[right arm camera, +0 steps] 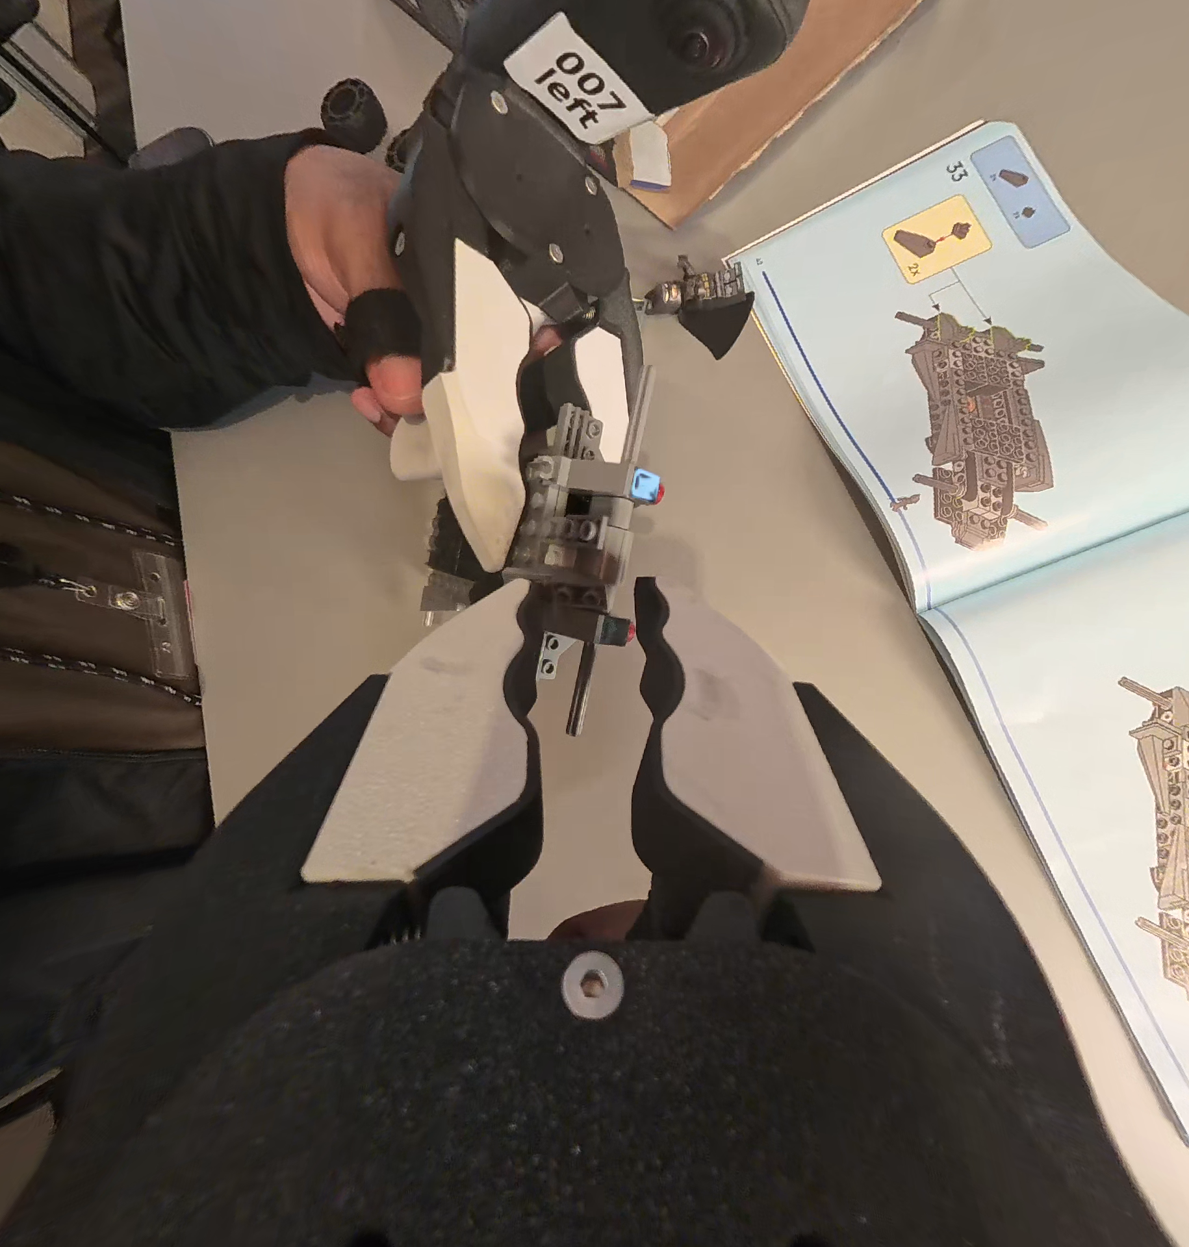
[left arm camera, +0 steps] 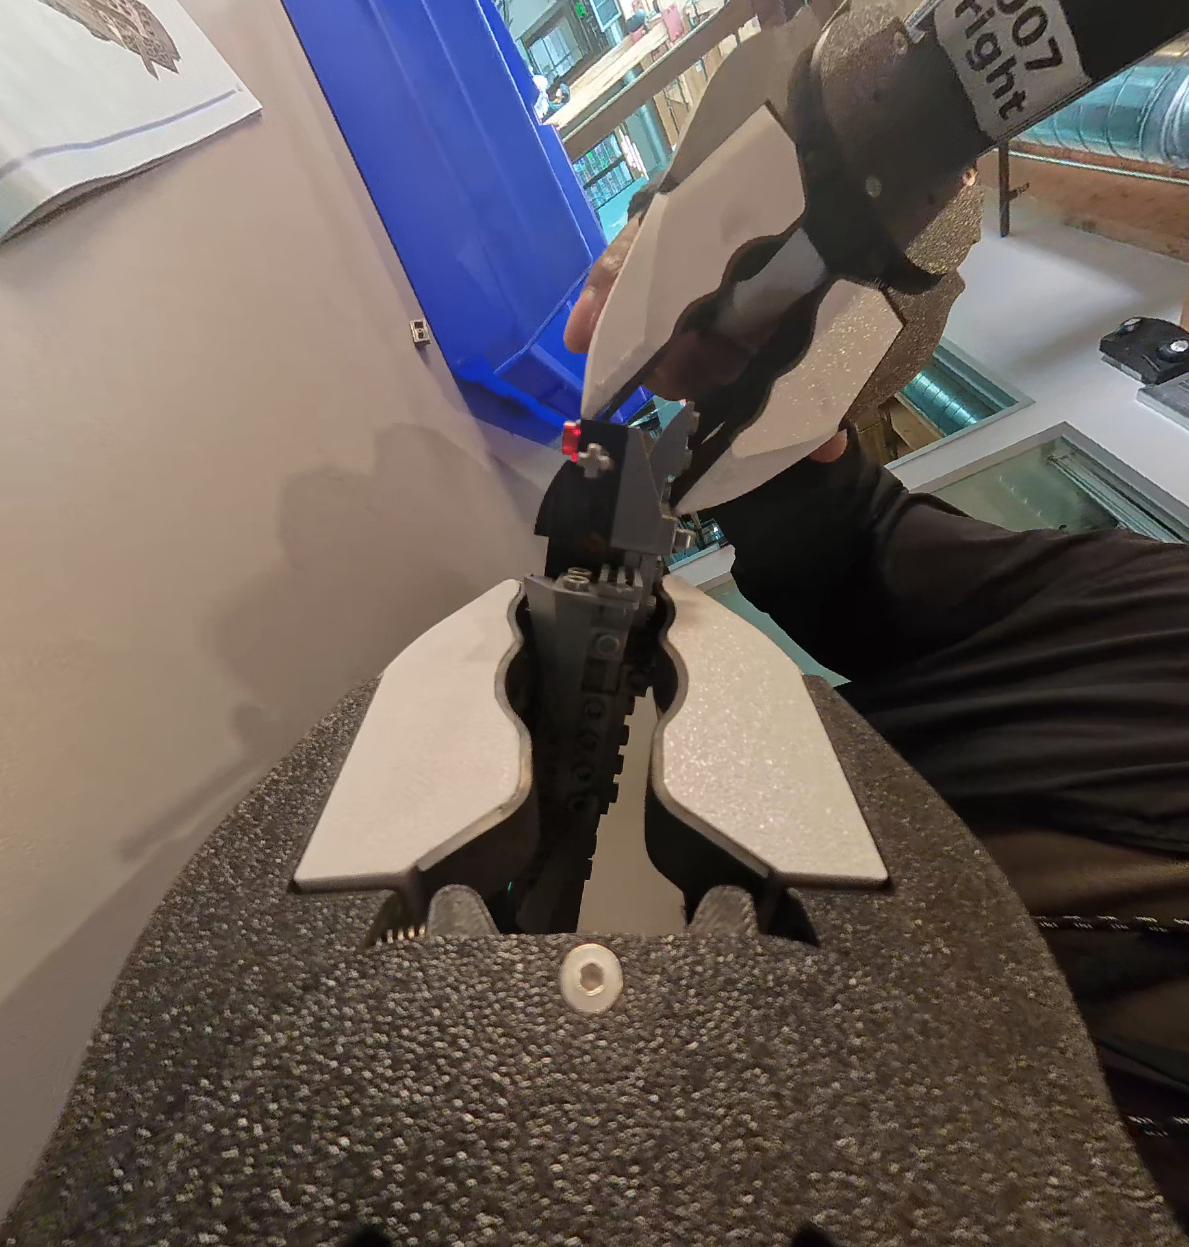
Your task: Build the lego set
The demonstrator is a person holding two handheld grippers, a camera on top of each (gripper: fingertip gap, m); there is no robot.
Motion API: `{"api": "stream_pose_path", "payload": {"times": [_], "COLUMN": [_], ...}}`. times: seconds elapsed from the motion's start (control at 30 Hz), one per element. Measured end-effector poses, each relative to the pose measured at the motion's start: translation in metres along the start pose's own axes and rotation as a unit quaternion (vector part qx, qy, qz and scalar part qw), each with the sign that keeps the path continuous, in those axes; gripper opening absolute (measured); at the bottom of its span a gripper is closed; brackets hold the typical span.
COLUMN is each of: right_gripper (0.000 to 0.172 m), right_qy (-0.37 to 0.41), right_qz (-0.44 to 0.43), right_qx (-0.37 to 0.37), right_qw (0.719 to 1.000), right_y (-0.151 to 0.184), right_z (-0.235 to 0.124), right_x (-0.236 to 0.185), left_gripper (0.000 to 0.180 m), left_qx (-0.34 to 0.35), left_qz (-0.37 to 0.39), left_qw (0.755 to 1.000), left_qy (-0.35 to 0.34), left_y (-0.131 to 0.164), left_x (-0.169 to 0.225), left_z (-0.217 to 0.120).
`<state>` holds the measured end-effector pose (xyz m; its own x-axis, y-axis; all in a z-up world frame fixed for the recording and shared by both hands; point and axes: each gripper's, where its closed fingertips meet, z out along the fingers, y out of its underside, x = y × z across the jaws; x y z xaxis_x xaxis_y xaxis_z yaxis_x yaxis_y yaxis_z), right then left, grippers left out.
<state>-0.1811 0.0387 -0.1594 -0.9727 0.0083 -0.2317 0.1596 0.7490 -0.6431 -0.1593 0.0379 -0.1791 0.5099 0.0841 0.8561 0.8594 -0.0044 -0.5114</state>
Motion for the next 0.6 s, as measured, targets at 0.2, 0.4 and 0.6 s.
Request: {"api": "stream_pose_path", "payload": {"times": [0.2, 0.4, 0.6], "right_gripper": [0.016, 0.016, 0.016], "right_qy": [-0.001, 0.015, 0.074], "right_qz": [0.001, -0.006, 0.006], "right_qx": [-0.015, -0.02, -0.027], "right_qw": [1.0, 1.0, 0.997], "right_y": [-0.001, -0.004, -0.01], "right_z": [0.0, 0.0, -0.005], "right_x": [-0.001, 0.002, 0.01], "left_gripper": [0.034, 0.033, 0.033], "left_qx": [0.003, 0.007, 0.016], "left_qz": [-0.003, -0.001, 0.004], "left_qw": [1.0, 1.0, 1.0], "left_qy": [-0.003, -0.008, -0.019], "left_y": [-0.001, -0.002, -0.006], "left_x": [-0.001, -0.002, -0.003], "left_z": [0.0, -0.001, -0.004]}}
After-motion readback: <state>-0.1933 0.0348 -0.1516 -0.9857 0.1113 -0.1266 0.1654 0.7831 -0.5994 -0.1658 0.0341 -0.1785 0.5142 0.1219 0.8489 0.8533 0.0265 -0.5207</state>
